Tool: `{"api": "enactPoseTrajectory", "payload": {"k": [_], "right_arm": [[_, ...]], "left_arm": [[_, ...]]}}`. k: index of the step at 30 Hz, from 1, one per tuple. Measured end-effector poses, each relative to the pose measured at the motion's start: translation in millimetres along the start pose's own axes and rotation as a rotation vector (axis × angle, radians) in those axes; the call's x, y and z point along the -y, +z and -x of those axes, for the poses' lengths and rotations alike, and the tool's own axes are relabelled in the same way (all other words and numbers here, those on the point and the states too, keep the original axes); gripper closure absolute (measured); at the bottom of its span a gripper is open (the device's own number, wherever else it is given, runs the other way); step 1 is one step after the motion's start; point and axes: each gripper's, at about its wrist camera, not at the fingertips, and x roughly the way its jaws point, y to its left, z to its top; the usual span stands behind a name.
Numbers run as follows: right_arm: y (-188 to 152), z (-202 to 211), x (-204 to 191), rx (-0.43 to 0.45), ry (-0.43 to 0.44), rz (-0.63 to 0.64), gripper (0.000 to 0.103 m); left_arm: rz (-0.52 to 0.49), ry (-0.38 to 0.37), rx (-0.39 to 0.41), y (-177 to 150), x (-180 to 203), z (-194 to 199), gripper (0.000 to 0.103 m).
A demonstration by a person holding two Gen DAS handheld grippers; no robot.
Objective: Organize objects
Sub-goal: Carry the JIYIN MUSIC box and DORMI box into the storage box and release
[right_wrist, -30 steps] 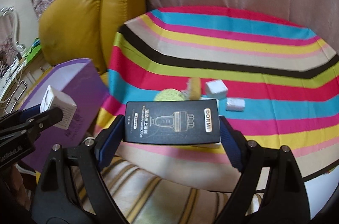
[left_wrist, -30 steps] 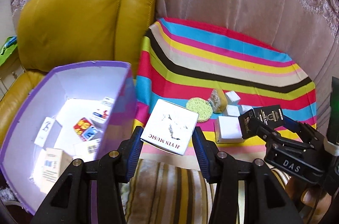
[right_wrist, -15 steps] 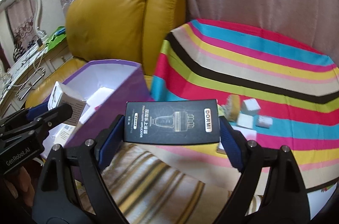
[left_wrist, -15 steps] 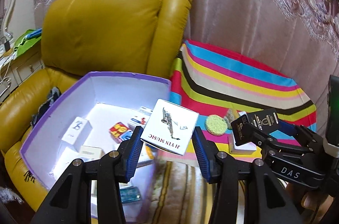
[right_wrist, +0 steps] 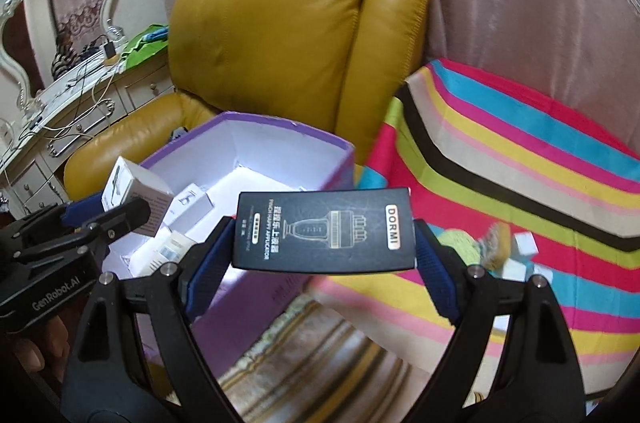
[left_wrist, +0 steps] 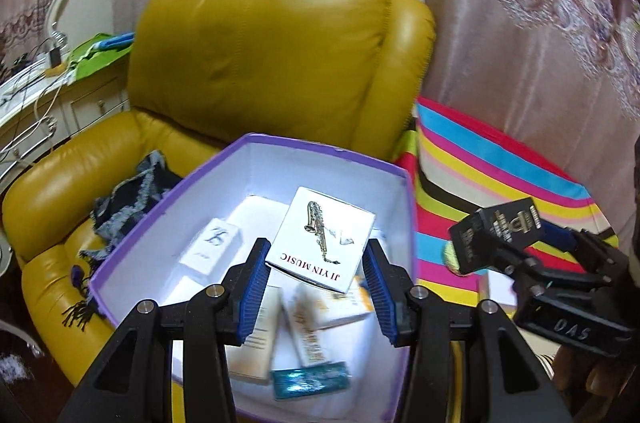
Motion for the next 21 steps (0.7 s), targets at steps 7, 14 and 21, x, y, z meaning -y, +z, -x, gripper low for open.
{"api": "enactPoseTrajectory", "payload": {"k": [7,14,21], "right_arm": [[11,-23,-29,-0.031,0.038,0.06,0.016],[10,-50,-49,-0.073,0.083,0.096,0.015],[10,-67,-55,-0.118,0.111,0.12,0.013]], "left_arm": [[0.053,0.034,-0.013,0,-31,-9,0.055],[0.075,0.049,-0.034,-5,-47,-14,0.055],[0.077,0.052,-0.058,-11,-51,-20,0.055]]}}
